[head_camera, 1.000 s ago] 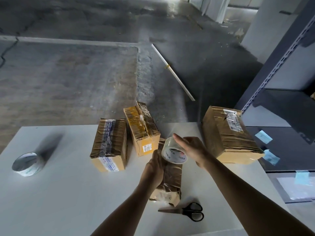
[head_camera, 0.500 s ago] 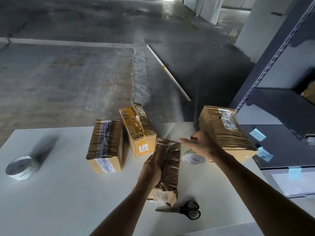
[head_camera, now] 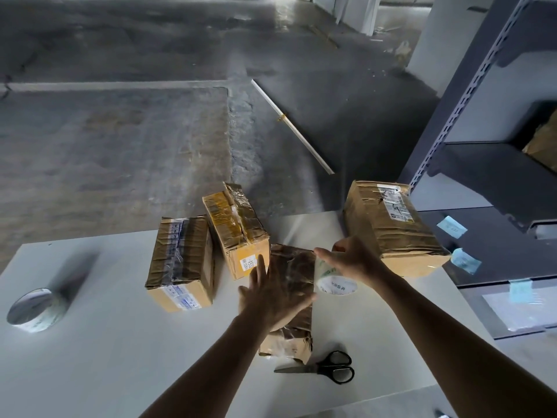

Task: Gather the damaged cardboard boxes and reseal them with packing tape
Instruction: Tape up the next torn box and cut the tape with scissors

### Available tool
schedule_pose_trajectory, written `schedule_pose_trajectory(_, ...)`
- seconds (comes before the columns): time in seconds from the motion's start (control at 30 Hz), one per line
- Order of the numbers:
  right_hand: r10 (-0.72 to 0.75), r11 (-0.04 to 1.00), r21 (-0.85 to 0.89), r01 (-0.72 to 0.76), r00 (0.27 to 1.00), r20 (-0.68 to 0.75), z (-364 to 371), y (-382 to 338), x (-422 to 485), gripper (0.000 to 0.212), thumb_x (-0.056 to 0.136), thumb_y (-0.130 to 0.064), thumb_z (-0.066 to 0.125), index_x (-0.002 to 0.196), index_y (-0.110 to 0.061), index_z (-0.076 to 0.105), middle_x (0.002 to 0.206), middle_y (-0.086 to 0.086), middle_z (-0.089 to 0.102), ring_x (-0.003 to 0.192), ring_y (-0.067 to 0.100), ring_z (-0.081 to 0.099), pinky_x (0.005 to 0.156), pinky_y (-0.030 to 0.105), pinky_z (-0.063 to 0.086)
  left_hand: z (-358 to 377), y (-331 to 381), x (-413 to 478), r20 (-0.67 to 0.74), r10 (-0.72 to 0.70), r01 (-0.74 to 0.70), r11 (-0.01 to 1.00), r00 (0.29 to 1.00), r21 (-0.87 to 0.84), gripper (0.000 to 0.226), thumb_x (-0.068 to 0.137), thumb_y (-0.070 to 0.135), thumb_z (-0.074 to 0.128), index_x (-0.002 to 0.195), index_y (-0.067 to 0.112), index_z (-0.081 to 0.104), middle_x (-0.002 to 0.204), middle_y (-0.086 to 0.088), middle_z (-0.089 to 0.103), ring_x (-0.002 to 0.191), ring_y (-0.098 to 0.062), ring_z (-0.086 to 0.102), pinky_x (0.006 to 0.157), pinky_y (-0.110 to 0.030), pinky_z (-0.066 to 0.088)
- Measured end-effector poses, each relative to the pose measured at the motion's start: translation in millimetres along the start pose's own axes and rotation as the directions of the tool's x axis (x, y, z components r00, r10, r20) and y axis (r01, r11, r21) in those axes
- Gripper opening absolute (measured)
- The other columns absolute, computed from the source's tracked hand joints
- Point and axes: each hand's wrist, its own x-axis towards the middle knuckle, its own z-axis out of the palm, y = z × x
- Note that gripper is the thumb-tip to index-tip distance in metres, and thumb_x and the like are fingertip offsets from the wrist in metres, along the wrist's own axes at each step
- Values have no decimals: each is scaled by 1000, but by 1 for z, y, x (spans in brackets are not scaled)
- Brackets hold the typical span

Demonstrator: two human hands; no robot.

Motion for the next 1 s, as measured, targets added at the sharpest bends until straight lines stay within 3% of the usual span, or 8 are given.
schedule_pose_trajectory(0.17, -5, 1000, -9, 6, 1000, 6, -3, -2, 3, 59, 85, -61, 62, 65, -5, 65, 54, 7, 60, 60, 26, 66, 65, 45, 57, 13, 20, 7, 54, -64, 59, 995, 996, 86, 137, 54, 101, 41, 152, 32, -24, 153, -8, -43, 147, -32, -27, 114, -68, 0)
schedule_pose_trajectory(0.27, -20, 1000, -1, 20, 1000, 10, -3, 0, 1, 61, 84, -61, 63, 64, -4, 63, 51, 6, 55, 60, 29, 65, 64, 46, 56, 20, 31, 7, 28, -120, 116, 988, 992, 102, 142, 56, 99, 43, 151, 20, -29, 151, -12, -45, 145, -32, -31, 115, -65, -2)
schedule_pose_trajectory(0.43, -73, 997, -6, 73, 997, -20, -1, -2, -1, 59, 87, -55, 65, 64, -1, 62, 52, 7, 57, 55, 25, 62, 60, 43, 54, 23, 38, -1, -91, -179, 183, 982, 980, 44, 120, 79, 70, 52, 152, 5, -18, 160, -15, -26, 150, -34, -3, 113, -47, 27)
schedule_pose_trajectory(0.6, -147, 988, -44, 146, 989, -33, 5, 1, -1, 58, 88, -53, 65, 58, -4, 57, 47, 3, 46, 46, 17, 48, 53, 32, 37, 24, 33, -2, -147, -173, 176, 984, 974, 4, 116, 79, 67, 49, 153, 6, -17, 162, -10, -18, 143, -30, 16, 107, -44, 34)
schedule_pose_trajectory(0.87, -88, 996, 10, 89, 995, -53, 17, 29, -2, 68, 84, -58, 64, 57, 4, 53, 42, 1, 38, 42, 13, 37, 52, 33, 31, 27, 34, -1, -166, -157, 161, 987, 973, 10, 117, 80, 70, 48, 153, 9, -21, 162, -8, -21, 141, -29, 21, 106, -42, 36)
schedule_pose_trajectory(1.0, -86, 996, 0, 86, 995, -44, 22, 31, -2, 63, 87, -51, 66, 59, 4, 57, 45, 4, 44, 45, 15, 43, 52, 31, 32, 27, 30, 1, -133, -135, 144, 988, 982, 59, 115, 82, 76, 40, 151, 11, -26, 160, -8, -28, 149, -29, 7, 113, -44, 29)
